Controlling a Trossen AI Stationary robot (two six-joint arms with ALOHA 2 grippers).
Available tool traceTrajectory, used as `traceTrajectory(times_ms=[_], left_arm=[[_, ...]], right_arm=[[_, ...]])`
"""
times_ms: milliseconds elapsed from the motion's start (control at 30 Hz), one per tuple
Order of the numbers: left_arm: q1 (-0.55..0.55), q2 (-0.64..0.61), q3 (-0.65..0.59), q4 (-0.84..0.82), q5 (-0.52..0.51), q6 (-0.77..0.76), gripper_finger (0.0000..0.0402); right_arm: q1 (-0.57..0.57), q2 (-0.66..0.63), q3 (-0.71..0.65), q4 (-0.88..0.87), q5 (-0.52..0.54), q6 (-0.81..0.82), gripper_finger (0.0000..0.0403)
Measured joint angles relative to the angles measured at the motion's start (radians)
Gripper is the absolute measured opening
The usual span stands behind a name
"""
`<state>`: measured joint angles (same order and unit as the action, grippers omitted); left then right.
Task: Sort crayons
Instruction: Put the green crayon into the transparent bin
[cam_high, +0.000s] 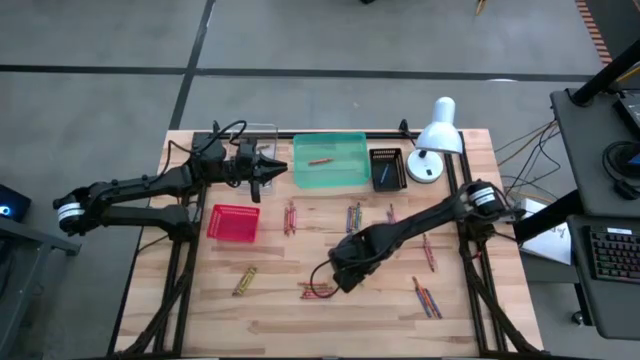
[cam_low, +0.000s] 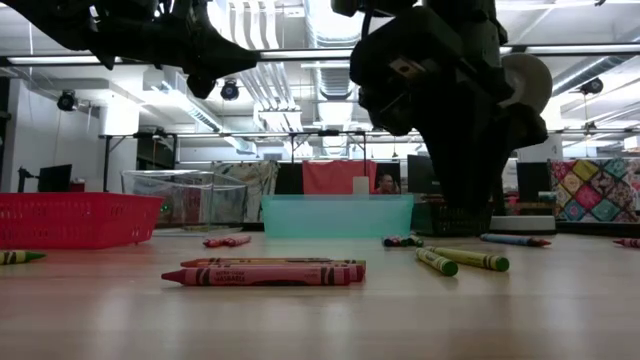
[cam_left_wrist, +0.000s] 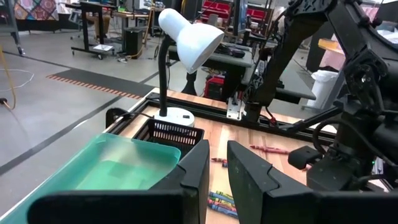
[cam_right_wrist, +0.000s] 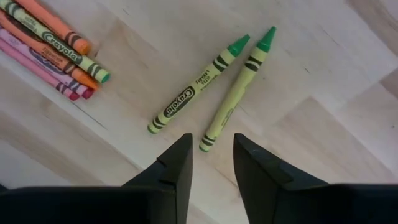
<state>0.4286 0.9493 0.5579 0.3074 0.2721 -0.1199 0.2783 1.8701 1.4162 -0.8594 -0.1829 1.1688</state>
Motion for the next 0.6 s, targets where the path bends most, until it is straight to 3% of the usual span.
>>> traceTrajectory(times_ms=[600], left_arm=[[0.0, 0.0, 0.0, 0.023, 0.0, 0.029, 0.0039]], right_arm=[[0.001, 0.061, -0.015, 0.014, 0.054, 0.023, 0.0131]])
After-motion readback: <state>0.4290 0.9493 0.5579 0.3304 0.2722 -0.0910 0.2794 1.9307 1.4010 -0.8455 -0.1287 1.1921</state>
